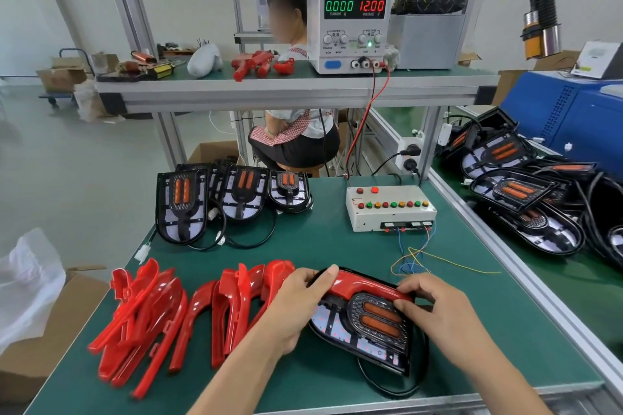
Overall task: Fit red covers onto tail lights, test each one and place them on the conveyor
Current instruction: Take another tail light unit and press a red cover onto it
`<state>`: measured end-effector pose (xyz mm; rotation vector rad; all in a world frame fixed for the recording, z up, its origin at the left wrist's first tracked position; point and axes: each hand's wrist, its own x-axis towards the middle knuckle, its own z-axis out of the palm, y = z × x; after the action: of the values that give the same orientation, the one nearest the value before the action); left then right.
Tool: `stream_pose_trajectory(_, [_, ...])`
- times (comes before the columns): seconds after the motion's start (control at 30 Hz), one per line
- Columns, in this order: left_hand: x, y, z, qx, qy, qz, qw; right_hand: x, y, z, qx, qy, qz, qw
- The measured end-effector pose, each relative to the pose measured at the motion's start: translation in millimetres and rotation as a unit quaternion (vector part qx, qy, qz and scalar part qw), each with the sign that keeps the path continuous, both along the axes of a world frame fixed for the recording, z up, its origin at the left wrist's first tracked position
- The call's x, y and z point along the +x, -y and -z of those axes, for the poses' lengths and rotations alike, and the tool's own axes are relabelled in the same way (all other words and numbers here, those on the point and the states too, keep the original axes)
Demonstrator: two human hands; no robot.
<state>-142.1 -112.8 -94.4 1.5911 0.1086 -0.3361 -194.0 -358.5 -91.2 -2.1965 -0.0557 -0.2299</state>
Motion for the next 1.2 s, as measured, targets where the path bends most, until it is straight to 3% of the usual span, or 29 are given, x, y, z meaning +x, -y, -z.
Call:
stream_pose_trajectory(0.2, [-5,-3,2,-0.017,0.053,0.029,0.998,1,2,5,0.039,-0.007,0.009,0.999])
stream_pose_trajectory(0.47, [-11,-3,7,0.026,0.120,0.014,0.992,2,2,8,0.060,-0.031,0.007,0.998])
stream_pose_trajectory(0.7, [-15,-5,10,-0.012,0.135,0.000,0.991,-5,-9,16,0.124,0.017,0.043,0.991])
stream_pose_trajectory(0.87, [-19,-5,12,-0.033,0.161,-0.012,0.986,-16,-31,31,0.243,0.025,0.096,0.965])
stream_pose_trajectory(1.03, [-23,-4,10,-0.007,0.190,-0.012,0.982,-15,-45,33,0.275,0.051,0.148,0.948])
stream_pose_trajectory(1.2, [-26,-4,9,-0.017,0.185,-0.001,0.983,-11,-51,32,0.389,0.042,0.169,0.905])
